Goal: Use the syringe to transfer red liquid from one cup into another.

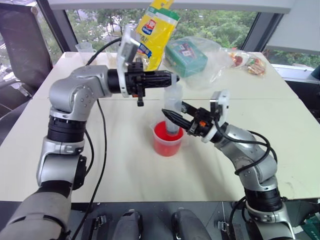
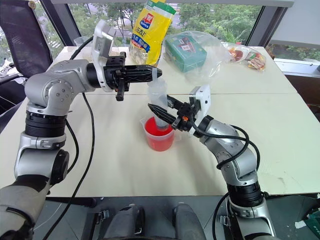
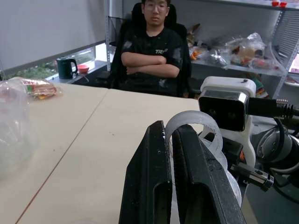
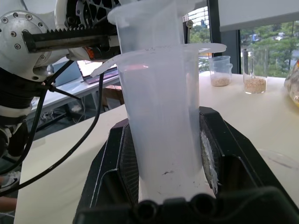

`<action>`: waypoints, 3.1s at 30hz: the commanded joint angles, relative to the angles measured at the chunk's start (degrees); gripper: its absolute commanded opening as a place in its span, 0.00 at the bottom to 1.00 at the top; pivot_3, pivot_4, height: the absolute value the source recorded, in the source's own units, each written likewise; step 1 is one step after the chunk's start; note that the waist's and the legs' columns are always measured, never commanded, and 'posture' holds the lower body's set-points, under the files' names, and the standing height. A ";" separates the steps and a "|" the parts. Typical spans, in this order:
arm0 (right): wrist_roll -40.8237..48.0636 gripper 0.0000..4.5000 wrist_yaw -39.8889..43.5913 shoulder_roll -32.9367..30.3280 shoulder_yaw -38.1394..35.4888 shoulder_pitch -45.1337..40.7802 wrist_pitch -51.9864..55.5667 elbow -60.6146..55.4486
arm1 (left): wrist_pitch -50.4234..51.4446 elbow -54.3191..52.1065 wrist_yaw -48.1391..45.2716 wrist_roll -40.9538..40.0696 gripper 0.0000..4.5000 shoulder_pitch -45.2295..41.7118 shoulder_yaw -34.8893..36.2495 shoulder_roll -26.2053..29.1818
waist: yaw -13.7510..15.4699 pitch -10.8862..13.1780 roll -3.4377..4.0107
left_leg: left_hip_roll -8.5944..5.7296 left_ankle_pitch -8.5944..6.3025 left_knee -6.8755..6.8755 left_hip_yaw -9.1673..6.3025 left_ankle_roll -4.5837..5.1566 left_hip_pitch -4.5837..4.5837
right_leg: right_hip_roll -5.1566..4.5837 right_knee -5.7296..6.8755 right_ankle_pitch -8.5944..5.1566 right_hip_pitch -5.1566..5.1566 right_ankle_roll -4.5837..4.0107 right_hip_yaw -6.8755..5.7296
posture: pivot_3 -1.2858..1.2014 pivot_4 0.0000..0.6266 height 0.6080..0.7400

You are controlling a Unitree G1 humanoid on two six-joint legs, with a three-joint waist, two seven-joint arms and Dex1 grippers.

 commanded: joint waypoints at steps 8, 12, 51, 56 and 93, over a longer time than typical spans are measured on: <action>0.03 0.31 2.66 -0.32 3.85 0.82 0.18 0.11 | -4.05 0.17 1.69 -0.27 0.01 -4.98 4.75 0.85 | 0.01 0.00 0.00 | 0.00 0.00 0.00 0.00 0.00 0.00 | 0.00 0.00 0.00 0.00 0.00 0.00 | 0.52 0.24 1.00; 0.65 0.31 2.08 -0.29 3.04 -0.49 0.55 -0.80 | -3.32 -0.87 0.78 -0.34 0.01 -3.55 3.93 1.40 | -0.02 0.00 0.00 | 0.00 0.00 0.00 0.00 0.00 0.00 | 0.00 0.00 0.00 0.00 0.00 0.00 | 0.52 0.24 1.00; -6.34 0.31 7.94 6.21 -1.67 -28.17 -16.29 37.14 | -3.33 -2.46 5.49 0.50 0.99 3.88 8.75 10.00 | -0.14 0.04 0.04 | 0.02 0.00 -0.06 0.06 0.00 0.04 | -0.04 0.00 0.00 -0.02 0.00 0.01 | 0.52 0.24 1.00; -7.61 0.31 8.28 7.31 -1.65 -27.13 -17.68 38.20 | -5.21 1.42 4.65 1.70 0.99 -0.02 6.85 6.47 | -0.15 0.04 0.04 | 0.01 0.01 -0.06 0.07 -0.02 0.04 | -0.06 0.00 0.00 -0.02 0.00 0.00 | 0.52 0.24 1.00; -11.00 0.31 9.39 7.22 -2.09 -26.69 -19.27 40.19 | -12.51 14.41 -0.23 8.60 0.01 -5.75 1.80 -3.32 | -0.21 0.04 0.04 | 0.02 0.06 -0.07 0.09 -0.11 0.05 | -0.05 0.06 0.00 -0.07 0.00 0.01 | 0.52 0.24 1.00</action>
